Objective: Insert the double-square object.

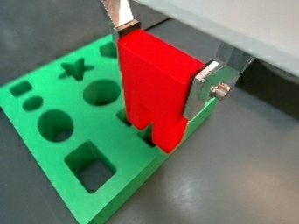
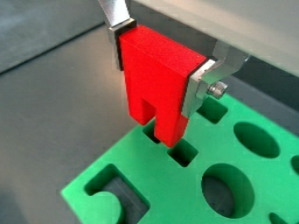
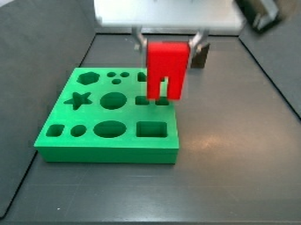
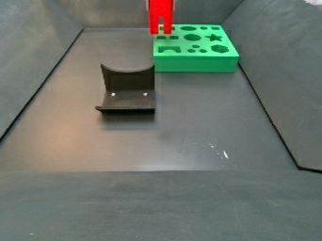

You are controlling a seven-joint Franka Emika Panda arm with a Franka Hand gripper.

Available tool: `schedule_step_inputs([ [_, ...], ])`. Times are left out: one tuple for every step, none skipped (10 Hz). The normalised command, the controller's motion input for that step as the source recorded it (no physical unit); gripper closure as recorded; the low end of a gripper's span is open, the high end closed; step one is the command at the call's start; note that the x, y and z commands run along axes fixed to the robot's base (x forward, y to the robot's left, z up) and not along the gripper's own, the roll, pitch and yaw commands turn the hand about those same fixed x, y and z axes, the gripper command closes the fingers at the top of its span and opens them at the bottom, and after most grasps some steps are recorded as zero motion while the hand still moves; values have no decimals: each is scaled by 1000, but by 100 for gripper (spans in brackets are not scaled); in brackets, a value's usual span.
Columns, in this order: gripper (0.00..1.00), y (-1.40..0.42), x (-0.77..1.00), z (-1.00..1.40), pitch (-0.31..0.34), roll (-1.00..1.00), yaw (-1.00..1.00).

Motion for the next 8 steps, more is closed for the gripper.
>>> schedule_step_inputs([
  [100,-103,-100,-503,0,210,-46],
  [100,-6,-106,-397,0,156,-74],
  [100,0,-211,-326,0,120,-109],
  [100,0,-314,-306,0,77,-114],
  [100,63,-400,-317,-3,39,-91],
  [100,94,-349,-369,-26,34,-51],
  [100,146,-100,-486,-20,49,0],
  [100,126,0,-606,-20,54,0],
])
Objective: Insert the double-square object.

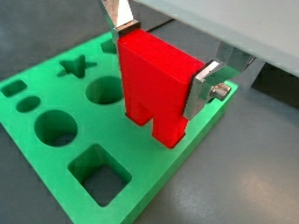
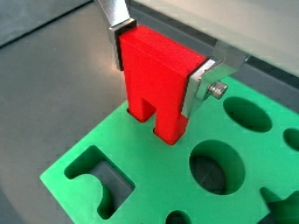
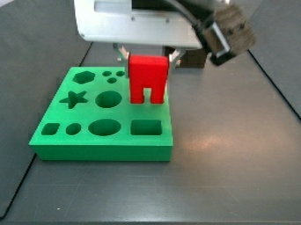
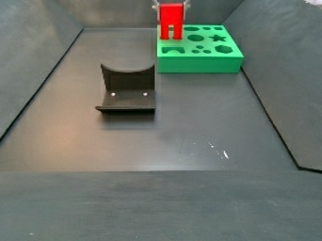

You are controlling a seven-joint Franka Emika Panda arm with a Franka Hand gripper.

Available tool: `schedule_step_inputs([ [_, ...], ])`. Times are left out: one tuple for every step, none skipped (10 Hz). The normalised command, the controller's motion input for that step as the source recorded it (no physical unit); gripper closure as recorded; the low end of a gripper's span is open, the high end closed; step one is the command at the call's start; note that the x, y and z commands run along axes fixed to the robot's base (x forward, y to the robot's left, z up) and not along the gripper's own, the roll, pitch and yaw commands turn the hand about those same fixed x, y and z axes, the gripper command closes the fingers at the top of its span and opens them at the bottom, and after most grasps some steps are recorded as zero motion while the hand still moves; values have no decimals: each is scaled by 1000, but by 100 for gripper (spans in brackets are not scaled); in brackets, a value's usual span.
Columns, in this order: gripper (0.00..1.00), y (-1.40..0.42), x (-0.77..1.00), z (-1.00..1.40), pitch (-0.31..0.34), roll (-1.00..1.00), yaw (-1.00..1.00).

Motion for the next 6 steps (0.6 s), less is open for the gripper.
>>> schedule_step_inputs([
  [100,180,0,-626,-40,64,0],
  [100,166,11,-557,-34,13,0],
  [100,151,0,-529,-33,0,0],
  [100,91,14,-409,-13,0,0],
  [100,86,0,-89,0,-127,-49],
  [100,0,0,0,0,19,0],
])
